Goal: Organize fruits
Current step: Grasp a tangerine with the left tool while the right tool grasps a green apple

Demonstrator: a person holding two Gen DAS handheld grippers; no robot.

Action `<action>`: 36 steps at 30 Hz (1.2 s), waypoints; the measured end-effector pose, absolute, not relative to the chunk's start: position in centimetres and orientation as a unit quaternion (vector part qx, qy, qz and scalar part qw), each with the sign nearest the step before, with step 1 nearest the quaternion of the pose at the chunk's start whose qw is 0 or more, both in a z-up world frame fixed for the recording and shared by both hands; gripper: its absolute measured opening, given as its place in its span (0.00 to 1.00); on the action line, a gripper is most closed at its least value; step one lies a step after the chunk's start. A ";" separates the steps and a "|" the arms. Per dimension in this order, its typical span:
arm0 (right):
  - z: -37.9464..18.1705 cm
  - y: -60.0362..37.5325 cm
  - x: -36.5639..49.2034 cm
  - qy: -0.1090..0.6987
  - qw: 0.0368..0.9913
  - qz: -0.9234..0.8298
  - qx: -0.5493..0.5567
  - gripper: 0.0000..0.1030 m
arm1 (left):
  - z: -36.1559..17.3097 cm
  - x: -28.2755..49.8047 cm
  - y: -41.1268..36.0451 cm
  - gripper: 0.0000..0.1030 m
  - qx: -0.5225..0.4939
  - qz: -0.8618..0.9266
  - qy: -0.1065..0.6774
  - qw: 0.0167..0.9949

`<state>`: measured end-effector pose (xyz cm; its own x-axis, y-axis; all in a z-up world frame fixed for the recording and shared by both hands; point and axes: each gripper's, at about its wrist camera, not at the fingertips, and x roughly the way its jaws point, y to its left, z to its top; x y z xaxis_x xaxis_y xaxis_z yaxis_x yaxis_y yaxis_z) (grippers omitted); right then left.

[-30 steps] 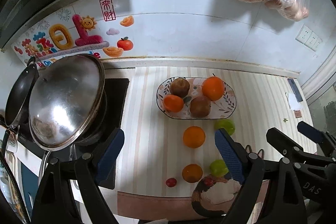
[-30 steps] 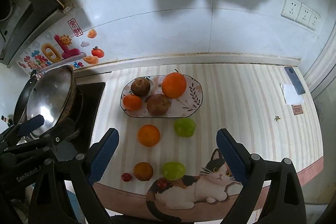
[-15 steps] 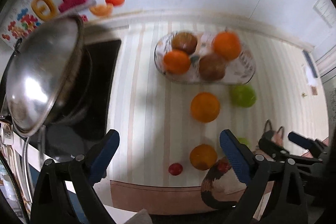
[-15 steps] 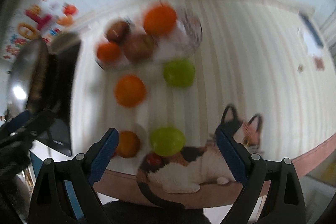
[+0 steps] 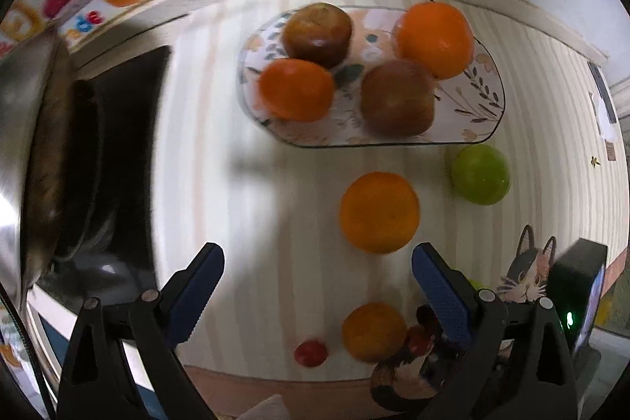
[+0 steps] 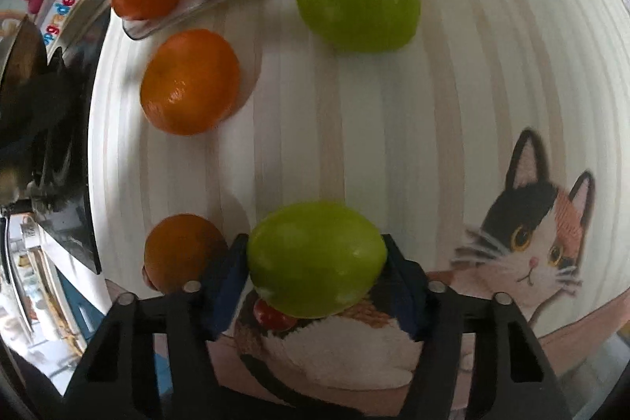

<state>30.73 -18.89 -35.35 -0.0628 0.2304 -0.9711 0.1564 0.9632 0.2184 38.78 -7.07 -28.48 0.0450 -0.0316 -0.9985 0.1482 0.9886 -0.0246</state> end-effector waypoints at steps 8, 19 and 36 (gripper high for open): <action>-34.8 -21.6 32.0 0.724 0.676 0.005 0.139 0.64 | -34.1 41.3 -10.4 0.95 0.052 -0.096 0.733 0.671; -35.3 -22.8 33.2 0.732 0.665 0.008 0.146 0.64 | -34.9 40.5 -10.9 0.61 0.062 -0.098 0.716 0.688; -35.1 -22.1 33.2 0.741 0.658 0.041 0.130 0.65 | -35.6 34.9 -5.1 0.61 0.040 -0.054 0.721 0.690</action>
<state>33.18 -22.09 -35.10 -0.1007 0.2470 -0.9638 0.1392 0.9627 0.2322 34.88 -5.14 -35.63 -0.0444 -0.0174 -0.9989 0.1316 0.9910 -0.0231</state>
